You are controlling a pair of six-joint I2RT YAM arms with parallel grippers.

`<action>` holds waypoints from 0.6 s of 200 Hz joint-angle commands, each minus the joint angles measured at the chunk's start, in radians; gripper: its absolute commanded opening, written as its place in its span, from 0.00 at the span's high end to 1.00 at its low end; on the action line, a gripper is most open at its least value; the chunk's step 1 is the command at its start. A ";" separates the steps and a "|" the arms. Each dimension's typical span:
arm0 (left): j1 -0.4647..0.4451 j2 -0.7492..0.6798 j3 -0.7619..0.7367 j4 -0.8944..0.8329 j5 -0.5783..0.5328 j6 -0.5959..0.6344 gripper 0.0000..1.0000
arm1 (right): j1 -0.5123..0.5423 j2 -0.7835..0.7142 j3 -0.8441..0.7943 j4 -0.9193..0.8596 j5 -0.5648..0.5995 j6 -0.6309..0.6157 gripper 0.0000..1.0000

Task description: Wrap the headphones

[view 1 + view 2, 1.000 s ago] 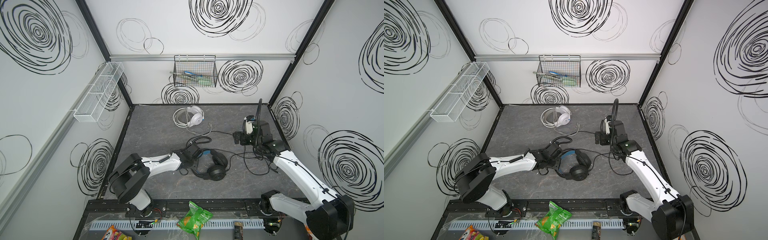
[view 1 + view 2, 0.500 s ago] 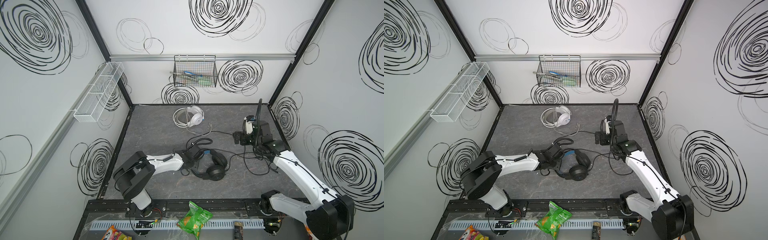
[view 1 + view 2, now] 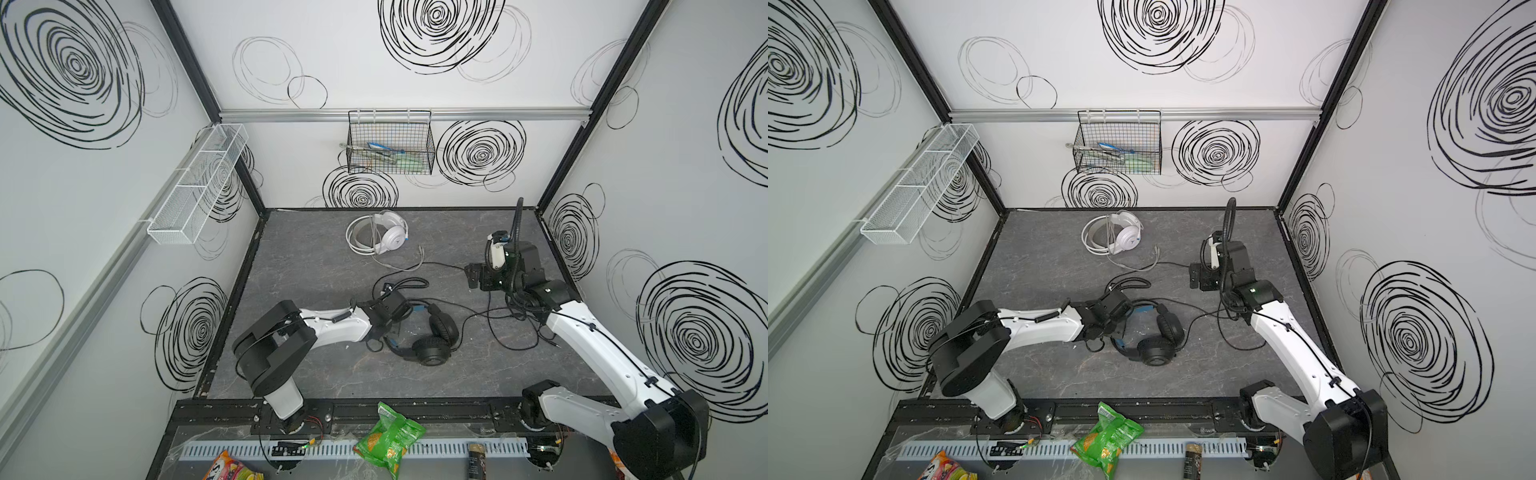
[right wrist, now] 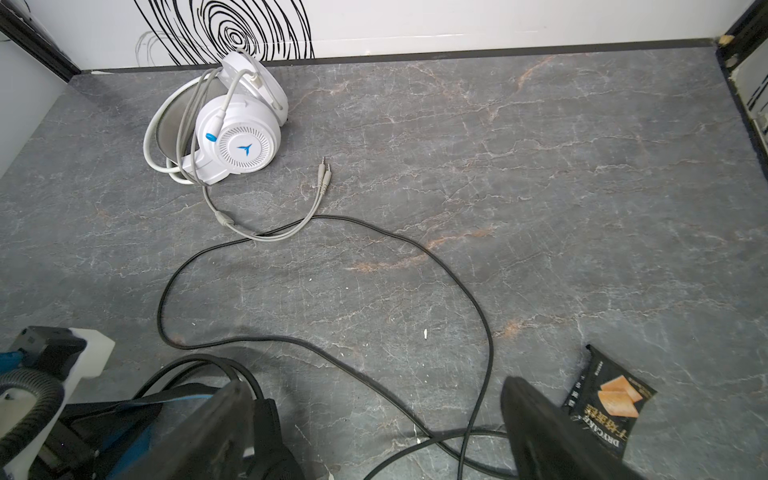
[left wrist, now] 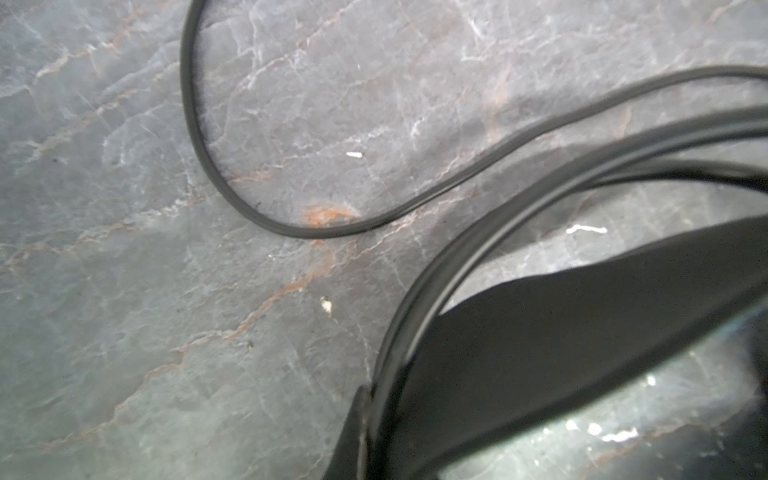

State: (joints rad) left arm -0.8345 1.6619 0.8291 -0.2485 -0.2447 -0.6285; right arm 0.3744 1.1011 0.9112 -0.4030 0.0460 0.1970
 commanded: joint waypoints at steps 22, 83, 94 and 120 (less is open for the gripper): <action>0.072 -0.075 -0.003 -0.121 -0.020 0.043 1.00 | 0.007 -0.023 0.023 0.017 -0.002 -0.007 0.03; 0.097 -0.267 0.096 -0.180 0.024 0.155 1.00 | 0.042 -0.004 0.080 0.001 -0.045 -0.041 0.03; 0.103 -0.302 0.118 -0.196 0.034 0.180 1.00 | 0.043 -0.004 0.091 0.001 -0.063 -0.054 0.03; 0.146 -0.378 0.221 -0.292 0.047 0.259 1.00 | 0.049 -0.029 0.108 0.017 -0.128 -0.098 0.03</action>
State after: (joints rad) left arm -0.7300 1.3693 0.9310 -0.4896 -0.2260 -0.4541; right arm 0.4145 1.1004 0.9825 -0.4038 -0.0143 0.1459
